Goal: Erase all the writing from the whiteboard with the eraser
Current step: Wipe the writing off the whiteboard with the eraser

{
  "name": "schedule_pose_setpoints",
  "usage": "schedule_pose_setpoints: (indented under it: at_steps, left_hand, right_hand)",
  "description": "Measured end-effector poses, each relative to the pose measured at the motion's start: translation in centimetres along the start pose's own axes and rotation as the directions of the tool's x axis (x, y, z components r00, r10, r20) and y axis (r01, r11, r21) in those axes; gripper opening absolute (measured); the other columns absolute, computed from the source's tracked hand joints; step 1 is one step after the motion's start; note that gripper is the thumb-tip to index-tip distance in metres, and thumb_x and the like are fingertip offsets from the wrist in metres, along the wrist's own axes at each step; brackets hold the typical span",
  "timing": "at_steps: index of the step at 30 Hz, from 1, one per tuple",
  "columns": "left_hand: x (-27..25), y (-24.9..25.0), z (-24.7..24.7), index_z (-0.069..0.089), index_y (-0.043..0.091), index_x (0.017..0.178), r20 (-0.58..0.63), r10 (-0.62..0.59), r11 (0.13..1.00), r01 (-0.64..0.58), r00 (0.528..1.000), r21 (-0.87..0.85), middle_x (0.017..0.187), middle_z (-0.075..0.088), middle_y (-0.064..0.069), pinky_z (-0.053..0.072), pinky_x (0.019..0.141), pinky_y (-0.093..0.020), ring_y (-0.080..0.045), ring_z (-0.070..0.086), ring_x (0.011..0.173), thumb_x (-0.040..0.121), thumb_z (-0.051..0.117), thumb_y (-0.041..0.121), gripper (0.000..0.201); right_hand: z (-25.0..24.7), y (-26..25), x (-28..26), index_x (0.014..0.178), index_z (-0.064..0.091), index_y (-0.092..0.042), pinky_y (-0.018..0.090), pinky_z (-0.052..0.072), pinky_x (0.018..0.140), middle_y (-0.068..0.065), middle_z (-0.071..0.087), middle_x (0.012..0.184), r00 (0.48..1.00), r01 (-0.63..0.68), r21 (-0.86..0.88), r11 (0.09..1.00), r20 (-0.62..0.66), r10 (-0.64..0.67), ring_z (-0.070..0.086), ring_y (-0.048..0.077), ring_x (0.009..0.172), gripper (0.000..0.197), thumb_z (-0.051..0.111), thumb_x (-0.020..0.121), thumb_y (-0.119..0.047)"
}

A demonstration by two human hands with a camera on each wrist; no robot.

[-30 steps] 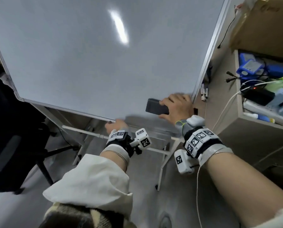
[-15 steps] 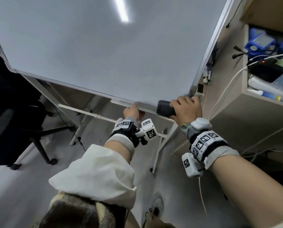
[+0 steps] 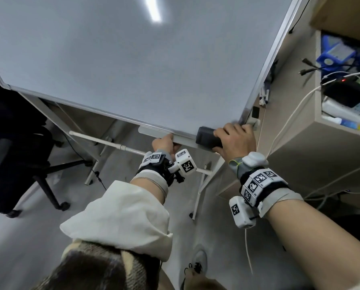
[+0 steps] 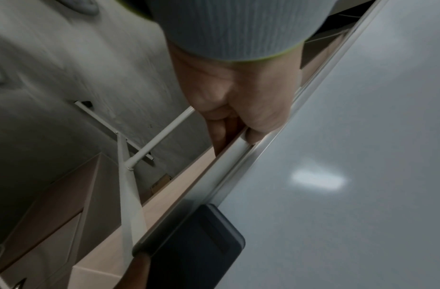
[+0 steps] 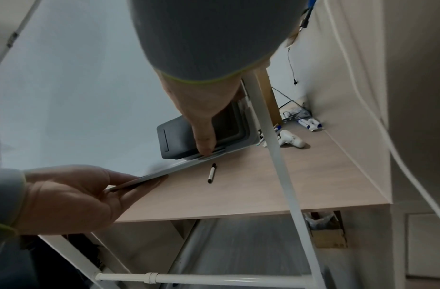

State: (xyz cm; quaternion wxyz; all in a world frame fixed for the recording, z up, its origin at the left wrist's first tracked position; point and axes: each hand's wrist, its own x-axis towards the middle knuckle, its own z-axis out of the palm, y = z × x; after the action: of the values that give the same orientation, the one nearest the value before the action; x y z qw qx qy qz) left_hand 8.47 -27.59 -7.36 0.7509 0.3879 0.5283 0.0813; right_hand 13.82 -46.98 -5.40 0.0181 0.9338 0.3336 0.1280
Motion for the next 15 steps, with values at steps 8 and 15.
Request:
schedule_pose_setpoints:
  at_steps: [8,15]
  left_hand:
    - [-0.5,-0.6,-0.3,0.052,-0.011,0.125,0.006,0.001,1.000,-0.001,1.000,0.016,0.091,0.062,-0.021,0.058,0.054,-0.043,-0.033,0.074,0.084,0.092,0.059,0.003,0.036]
    - [-0.5,0.1,-0.6,0.052,-0.002,0.105,-0.019,0.009,0.991,-0.006,1.000,0.132,0.070,0.058,-0.014,0.045,0.029,-0.019,-0.013,0.054,0.026,0.093,0.058,0.003,0.014]
  right_hand:
    - [0.5,-0.8,0.1,0.091,0.068,-0.021,0.038,0.030,0.077,0.003,0.064,0.087,1.000,-0.004,0.011,1.000,-0.006,0.004,0.059,0.026,0.081,0.048,0.089,0.054,-0.043]
    - [0.1,-1.1,0.9,0.100,0.068,-0.024,0.039,0.030,0.081,0.001,0.065,0.095,0.999,0.033,0.054,0.998,0.012,-0.033,0.060,0.026,0.088,0.047,0.085,0.062,-0.047]
